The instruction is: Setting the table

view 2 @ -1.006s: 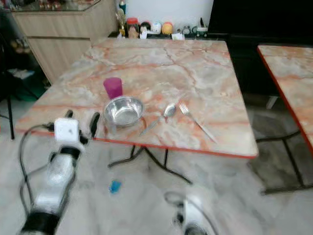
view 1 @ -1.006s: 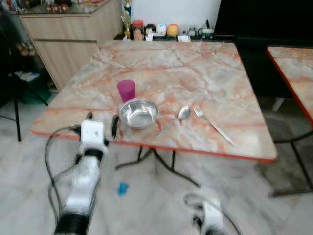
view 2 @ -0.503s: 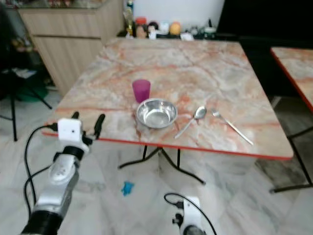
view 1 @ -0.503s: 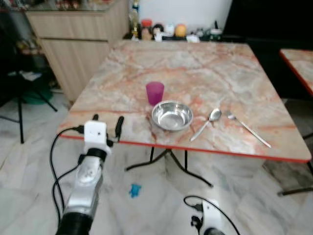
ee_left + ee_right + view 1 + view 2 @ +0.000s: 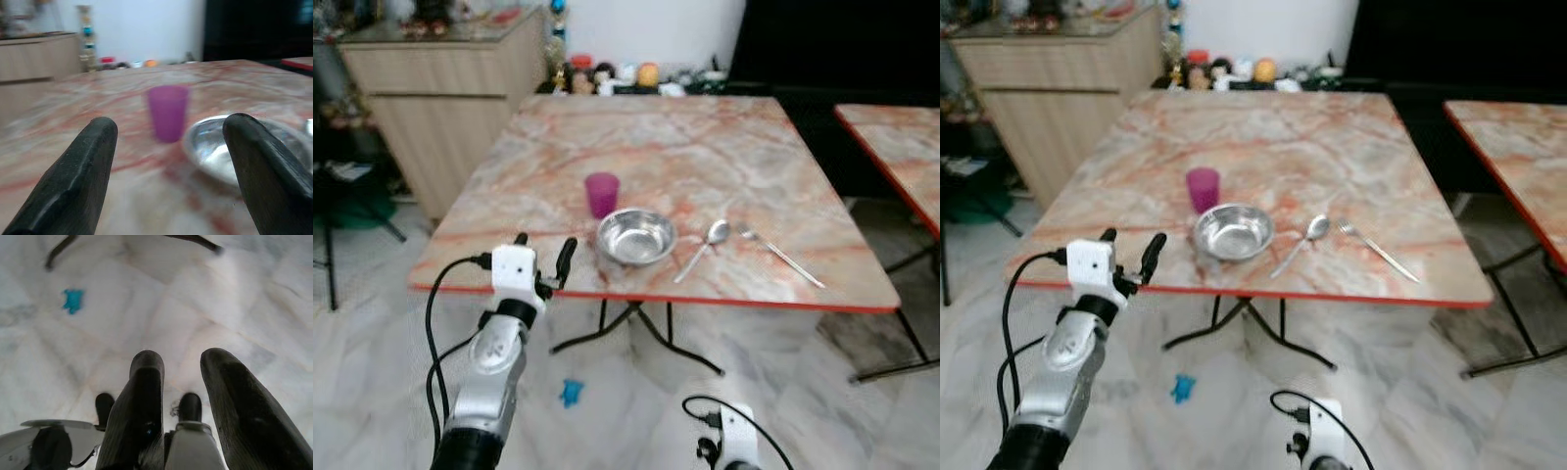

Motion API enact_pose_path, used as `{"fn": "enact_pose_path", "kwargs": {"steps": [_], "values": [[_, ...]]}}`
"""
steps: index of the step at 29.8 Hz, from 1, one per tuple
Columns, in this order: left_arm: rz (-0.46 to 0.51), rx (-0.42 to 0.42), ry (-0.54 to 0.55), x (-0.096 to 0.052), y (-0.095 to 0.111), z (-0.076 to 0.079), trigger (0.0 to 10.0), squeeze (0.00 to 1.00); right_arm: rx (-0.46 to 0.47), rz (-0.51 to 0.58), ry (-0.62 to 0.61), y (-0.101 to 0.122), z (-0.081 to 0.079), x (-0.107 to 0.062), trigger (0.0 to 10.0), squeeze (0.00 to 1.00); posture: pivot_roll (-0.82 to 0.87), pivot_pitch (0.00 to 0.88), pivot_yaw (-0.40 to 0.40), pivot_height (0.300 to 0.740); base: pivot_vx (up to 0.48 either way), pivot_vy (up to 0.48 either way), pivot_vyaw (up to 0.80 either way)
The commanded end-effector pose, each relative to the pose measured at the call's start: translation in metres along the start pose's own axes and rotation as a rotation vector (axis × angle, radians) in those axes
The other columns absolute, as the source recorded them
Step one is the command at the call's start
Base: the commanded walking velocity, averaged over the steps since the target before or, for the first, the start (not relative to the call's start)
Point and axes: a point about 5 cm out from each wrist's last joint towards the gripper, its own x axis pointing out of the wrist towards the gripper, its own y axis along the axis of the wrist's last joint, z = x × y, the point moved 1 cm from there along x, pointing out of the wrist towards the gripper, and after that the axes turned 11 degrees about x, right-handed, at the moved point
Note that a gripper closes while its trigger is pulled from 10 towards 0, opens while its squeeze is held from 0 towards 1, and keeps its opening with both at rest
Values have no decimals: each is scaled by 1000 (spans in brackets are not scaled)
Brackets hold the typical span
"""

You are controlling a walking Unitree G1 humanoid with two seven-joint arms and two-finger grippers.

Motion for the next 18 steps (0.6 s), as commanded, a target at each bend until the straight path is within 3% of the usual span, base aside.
{"fn": "enact_pose_path", "kwargs": {"steps": [1,12,18], "values": [[-1,-7,-25,1,1,5,10000,0,-4,3,-3,2,1,0,10000,0,102,0,-2,740,292,0,0],[5,-23,-27,1,3,5,10000,0,-9,5,-2,2,1,0,10000,0,105,0,-3,740,240,0,0],[-36,-138,-47,-3,-1,6,10000,0,-13,2,0,1,1,0,10000,0,104,0,1,740,0,0,0]]}}
